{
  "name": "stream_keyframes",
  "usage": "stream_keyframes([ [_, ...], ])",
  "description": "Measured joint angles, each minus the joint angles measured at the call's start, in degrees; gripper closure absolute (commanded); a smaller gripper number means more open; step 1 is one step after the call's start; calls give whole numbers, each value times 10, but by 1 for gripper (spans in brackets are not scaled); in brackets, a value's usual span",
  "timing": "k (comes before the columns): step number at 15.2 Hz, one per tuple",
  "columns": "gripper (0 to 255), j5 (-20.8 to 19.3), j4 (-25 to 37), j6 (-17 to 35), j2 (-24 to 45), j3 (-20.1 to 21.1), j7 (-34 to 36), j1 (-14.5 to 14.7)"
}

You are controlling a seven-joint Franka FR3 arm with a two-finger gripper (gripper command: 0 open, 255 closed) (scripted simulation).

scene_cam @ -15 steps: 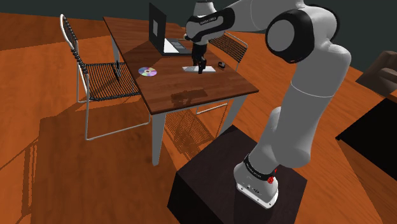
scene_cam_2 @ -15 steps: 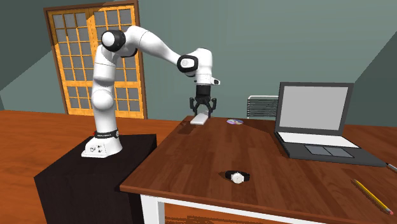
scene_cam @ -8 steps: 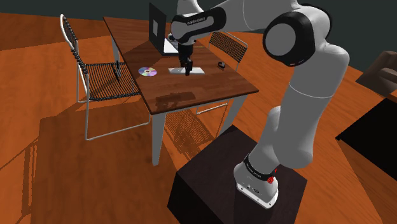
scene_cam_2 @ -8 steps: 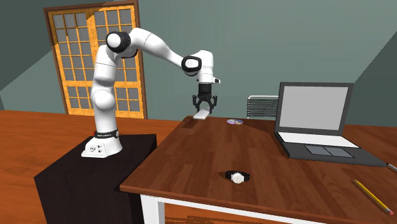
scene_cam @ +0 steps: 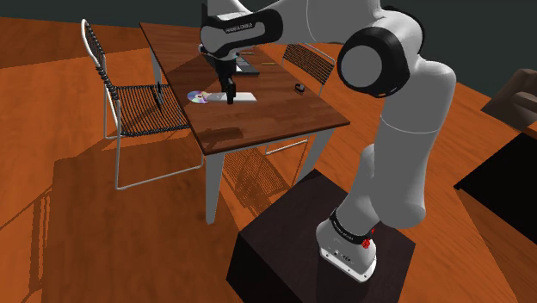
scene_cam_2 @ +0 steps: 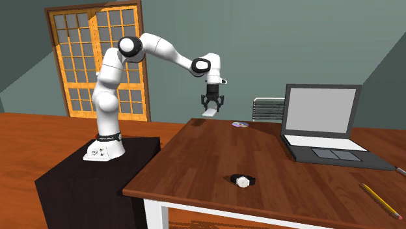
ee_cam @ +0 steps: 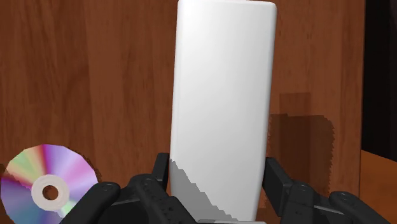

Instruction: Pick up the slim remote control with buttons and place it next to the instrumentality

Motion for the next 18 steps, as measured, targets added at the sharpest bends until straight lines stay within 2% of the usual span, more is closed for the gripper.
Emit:
stream_keyframes([
  [13,255,26,-40,79,46,15,1,-5],
  [18,255,29,-42,86,52,17,0,-7],
])
